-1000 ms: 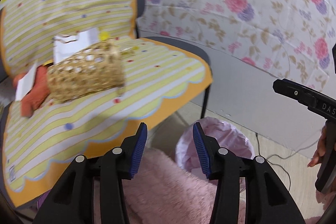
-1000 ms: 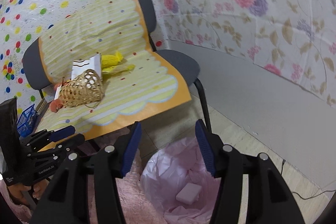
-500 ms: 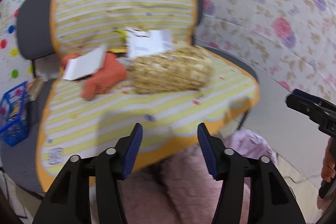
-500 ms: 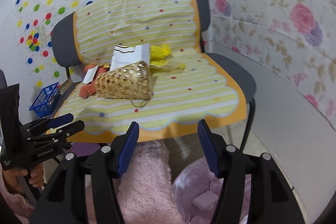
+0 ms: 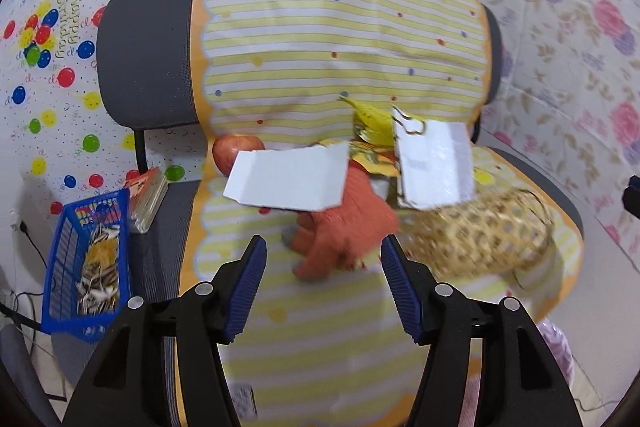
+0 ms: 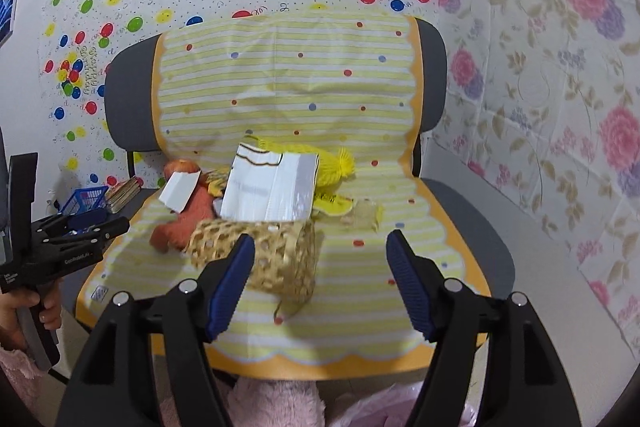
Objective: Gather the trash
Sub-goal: 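Move both open tools back over the chair mat, then grasp the red packet with the left tool while the right tool grasps the white paper bag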
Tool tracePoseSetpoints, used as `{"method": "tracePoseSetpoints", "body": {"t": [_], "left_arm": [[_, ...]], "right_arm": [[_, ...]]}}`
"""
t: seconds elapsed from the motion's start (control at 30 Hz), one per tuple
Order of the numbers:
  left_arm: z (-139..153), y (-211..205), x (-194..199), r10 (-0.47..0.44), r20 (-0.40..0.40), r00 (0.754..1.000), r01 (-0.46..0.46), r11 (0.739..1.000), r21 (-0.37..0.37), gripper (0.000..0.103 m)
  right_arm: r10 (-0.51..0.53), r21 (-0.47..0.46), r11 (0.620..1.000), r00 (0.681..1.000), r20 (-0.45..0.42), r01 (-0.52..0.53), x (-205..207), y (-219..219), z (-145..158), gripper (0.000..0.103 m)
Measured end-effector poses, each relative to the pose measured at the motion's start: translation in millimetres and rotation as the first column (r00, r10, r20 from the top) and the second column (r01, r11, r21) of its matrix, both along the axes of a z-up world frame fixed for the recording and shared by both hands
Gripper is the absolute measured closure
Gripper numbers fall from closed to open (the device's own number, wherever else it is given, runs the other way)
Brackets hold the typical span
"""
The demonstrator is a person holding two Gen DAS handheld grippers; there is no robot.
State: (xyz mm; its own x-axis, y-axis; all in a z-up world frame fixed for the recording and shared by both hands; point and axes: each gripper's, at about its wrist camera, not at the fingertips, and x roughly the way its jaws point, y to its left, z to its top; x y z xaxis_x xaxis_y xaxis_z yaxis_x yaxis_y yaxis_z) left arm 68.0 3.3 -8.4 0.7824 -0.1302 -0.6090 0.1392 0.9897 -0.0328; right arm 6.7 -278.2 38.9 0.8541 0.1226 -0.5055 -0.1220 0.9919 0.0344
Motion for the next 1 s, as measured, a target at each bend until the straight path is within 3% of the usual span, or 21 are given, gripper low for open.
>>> {"method": "tracePoseSetpoints", "body": {"t": [0.23, 0.3, 0.53, 0.63, 0.73, 0.77, 0.93, 1.0], "left_arm": [[-21, -17, 52, -0.005, -0.036, 0.999, 0.007, 0.998, 0.063, 0.044], [-25, -20, 66, -0.003, -0.045, 0.999, 0.007, 0.997, 0.07, 0.051], [-38, -35, 105, -0.021, -0.098, 0.995, 0.03, 0.995, 0.095, 0.059], [-47, -38, 119, -0.016, -0.126, 0.992, 0.031, 0.992, 0.119, 0.067], [-49, -34, 125, -0.004, -0.138, 0.99, 0.02, 0.993, 0.115, 0.082], [-48, -31, 124, -0.003, -0.138, 0.99, 0.019, 0.993, 0.115, 0.091], [-23, -17, 95, -0.019, -0.032, 0.999, 0.024, 0.989, 0.145, 0.103], [-7, -6, 74, -0.049, 0.015, 0.999, 0.047, 0.993, 0.104, 0.103]], "right_arm": [[-0.011, 0.009, 1.0, 1.0, -0.001, 0.011, 25, -8, 0, 0.04], [-0.019, 0.01, 1.0, 1.0, -0.004, 0.019, 30, -13, -1, 0.041], [-0.044, 0.028, 0.999, 0.999, -0.023, 0.044, 38, -31, -7, 0.041], [-0.046, 0.03, 0.998, 0.999, -0.028, 0.047, 40, -33, -8, 0.041], [-0.043, 0.024, 0.999, 0.999, -0.028, 0.043, 40, -32, -7, 0.041], [-0.042, 0.021, 0.999, 0.999, -0.027, 0.043, 40, -32, -7, 0.041], [-0.018, 0.019, 1.0, 0.999, -0.029, 0.019, 42, -28, -6, 0.041], [0.005, 0.025, 1.0, 0.999, -0.034, -0.004, 46, -23, -5, 0.041]]}}
